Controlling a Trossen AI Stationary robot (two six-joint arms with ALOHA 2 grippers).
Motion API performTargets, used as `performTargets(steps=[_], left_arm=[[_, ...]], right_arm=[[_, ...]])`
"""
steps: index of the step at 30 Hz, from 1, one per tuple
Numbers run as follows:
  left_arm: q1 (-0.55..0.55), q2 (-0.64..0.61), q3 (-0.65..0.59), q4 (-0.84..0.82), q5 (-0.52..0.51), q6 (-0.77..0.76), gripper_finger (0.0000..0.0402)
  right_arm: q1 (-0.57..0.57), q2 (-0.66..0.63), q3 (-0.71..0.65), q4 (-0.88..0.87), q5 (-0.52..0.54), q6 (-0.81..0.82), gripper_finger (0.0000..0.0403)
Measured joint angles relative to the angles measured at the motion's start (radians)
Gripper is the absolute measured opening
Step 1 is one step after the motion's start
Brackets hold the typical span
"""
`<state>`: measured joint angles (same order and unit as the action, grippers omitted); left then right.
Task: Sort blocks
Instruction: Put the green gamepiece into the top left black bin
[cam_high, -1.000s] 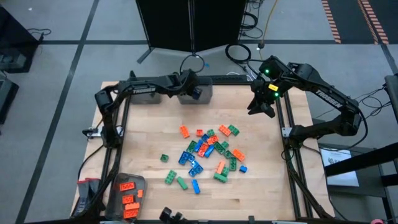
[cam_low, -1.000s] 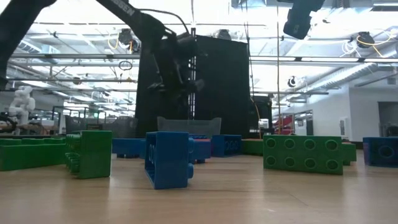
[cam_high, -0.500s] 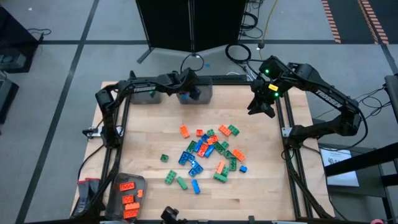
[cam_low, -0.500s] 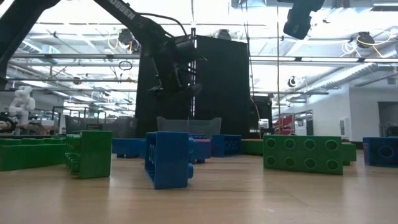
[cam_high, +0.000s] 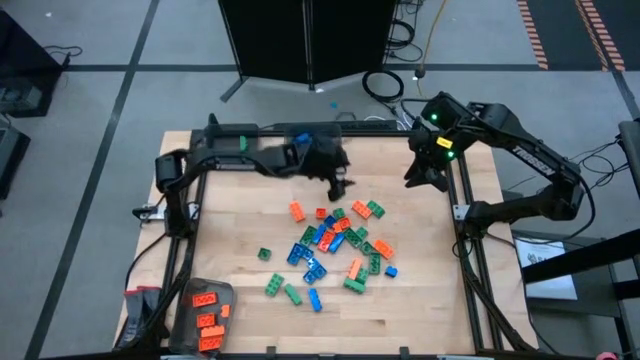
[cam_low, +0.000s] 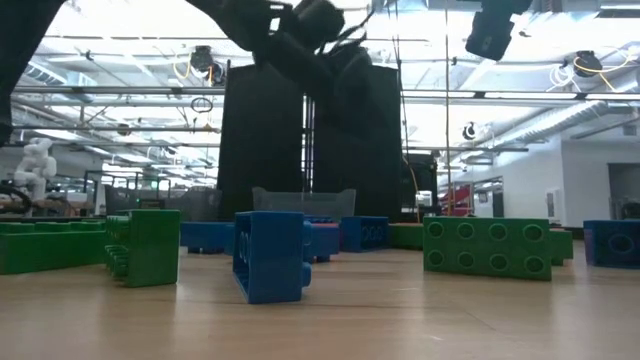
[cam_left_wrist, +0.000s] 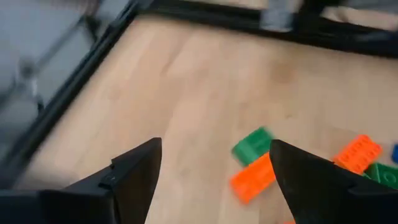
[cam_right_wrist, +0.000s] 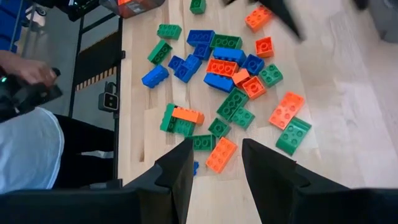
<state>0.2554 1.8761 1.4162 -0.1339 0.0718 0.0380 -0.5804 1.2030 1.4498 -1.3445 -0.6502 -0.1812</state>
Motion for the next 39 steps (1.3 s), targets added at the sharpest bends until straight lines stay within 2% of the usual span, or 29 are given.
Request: performTargets(steps=[3, 5, 7, 9, 10, 11, 13, 17, 19, 21, 30, 39], left_arm=[[-0.049, 0.013, 0.0, 0.012, -0.015, 0.074, 0.0297], [-0.071, 0.013, 0.0, -0.015, -0.047, 0.043, 0.0297], [-0.09, -0.001, -0.001, -0.069, -0.076, -0.011, 0.0297], [-0.105, -0.026, -0.001, -0.12, -0.078, -0.031, 0.0297], [-0.112, -0.044, -0.001, -0.153, -0.079, -0.032, 0.0297], [-0.12, -0.062, -0.001, -0.176, -0.088, -0.031, 0.0297], [-0.128, -0.098, -0.001, -0.238, -0.124, -0.031, 0.0297], [-0.126, -0.17, -0.001, -0.39, -0.21, -0.039, 0.0297], [-0.12, -0.21, -0.001, -0.452, -0.238, -0.074, 0.0297], [-0.114, -0.246, -0.001, -0.519, -0.246, -0.101, 0.0297], [-0.106, -0.389, -0.001, -0.722, -0.323, -0.165, 0.0297], [-0.107, -0.487, -0.001, -0.855, -0.357, -0.217, 0.0297]], right_arm=[[0.0, -0.024, 0.0, 0.0, 0.004, 0.002, 0.0134], [0.0, -0.039, 0.0, 0.003, 0.079, 0.03, 0.0134], [0.01, -0.05, -0.018, 0.025, 0.264, 0.088, 0.0134], [0.022, -0.057, -0.08, 0.053, 0.499, 0.16, 0.0132], [0.024, -0.058, -0.125, 0.07, 0.591, 0.194, 0.0128], [0.023, -0.056, -0.174, 0.09, 0.633, 0.223, 0.0123], [0.024, -0.055, -0.3, 0.135, 0.622, 0.285, 0.0106], [0.063, -0.032, -0.57, 0.34, 0.472, 0.392, 0.0044], [0.084, -0.027, -0.662, 0.456, 0.46, 0.455, 0.0013], [0.099, -0.025, -0.716, 0.553, 0.461, 0.516, 0.0008], [0.203, 0.069, -0.758, 0.746, 0.468, 0.671, 0.0001], [0.273, 0.208, -0.758, 0.814, 0.496, 0.774, 0.0001]])
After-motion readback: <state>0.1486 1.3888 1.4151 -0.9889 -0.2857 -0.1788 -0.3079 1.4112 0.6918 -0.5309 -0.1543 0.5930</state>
